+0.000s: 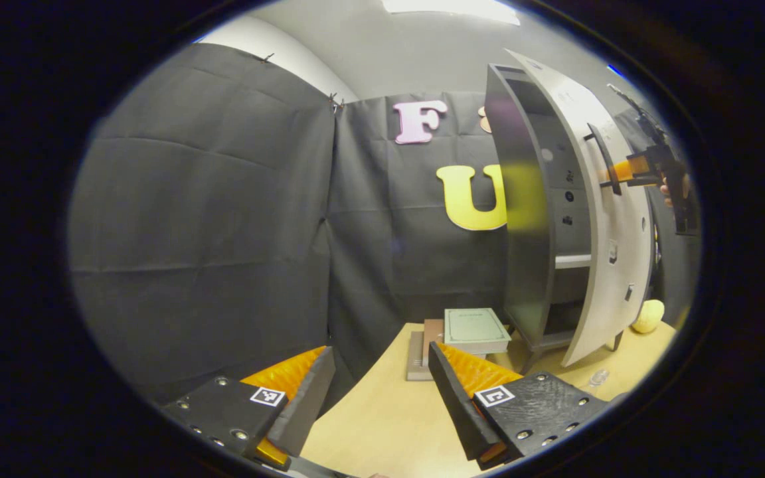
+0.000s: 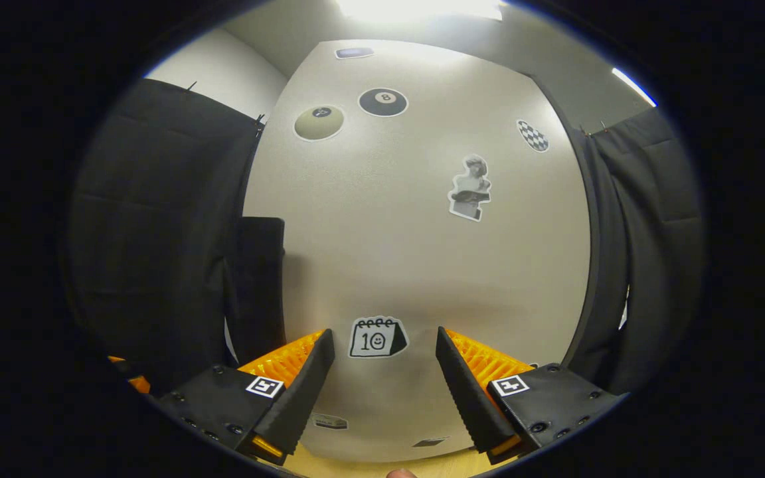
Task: Open the cabinet door with the right hand, grasp the bottle in the cabinet with the left hand and place it on the coaster, then close the cabinet door with the right hand.
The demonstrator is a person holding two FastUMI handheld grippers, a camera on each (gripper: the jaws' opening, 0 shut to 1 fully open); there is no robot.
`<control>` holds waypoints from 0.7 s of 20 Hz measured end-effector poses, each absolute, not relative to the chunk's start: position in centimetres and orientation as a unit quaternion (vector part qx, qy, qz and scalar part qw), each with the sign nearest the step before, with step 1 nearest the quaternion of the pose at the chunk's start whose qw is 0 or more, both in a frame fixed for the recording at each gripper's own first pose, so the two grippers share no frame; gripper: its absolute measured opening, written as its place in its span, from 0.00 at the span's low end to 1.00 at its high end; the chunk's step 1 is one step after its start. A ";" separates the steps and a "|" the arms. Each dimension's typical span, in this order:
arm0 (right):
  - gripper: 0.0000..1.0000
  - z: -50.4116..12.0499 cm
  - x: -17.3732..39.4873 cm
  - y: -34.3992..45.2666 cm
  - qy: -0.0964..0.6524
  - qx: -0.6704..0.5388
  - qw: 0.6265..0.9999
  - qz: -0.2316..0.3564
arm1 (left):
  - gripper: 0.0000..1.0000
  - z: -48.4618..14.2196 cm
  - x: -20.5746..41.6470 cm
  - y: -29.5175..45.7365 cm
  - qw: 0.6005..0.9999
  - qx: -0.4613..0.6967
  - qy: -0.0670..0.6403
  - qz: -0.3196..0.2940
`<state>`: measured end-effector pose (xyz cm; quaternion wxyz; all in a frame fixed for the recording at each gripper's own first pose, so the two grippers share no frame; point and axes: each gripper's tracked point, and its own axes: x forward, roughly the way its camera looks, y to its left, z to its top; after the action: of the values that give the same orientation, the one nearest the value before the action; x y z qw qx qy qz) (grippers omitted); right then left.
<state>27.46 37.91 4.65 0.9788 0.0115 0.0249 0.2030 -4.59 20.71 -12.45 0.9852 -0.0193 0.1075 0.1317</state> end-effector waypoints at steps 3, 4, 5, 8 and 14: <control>0.96 4.4 27.6 38.2 0.031 0.027 0.980 0.195 | 0.86 -12.3 -4.8 21.8 0.984 -0.024 0.106 0.140; 0.92 4.4 27.6 38.2 0.033 0.033 0.980 0.193 | 0.86 -12.3 -4.7 22.1 0.984 -0.024 0.105 0.143; 0.92 4.3 27.5 38.2 0.035 0.038 0.980 0.191 | 0.86 -12.0 -4.9 22.4 0.984 -0.023 0.103 0.145; 0.95 4.3 27.4 38.1 0.029 0.028 0.984 0.174 | 0.86 -11.7 -5.1 23.2 0.983 -0.019 0.100 0.151; 0.96 4.3 26.8 38.3 0.028 0.011 0.987 0.157 | 0.86 -11.5 -4.9 23.2 0.984 -0.021 0.109 0.142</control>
<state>26.79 38.27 4.32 0.9871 0.0111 0.0280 0.1574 -4.89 23.23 -11.53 0.9837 -0.0214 0.1085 0.1417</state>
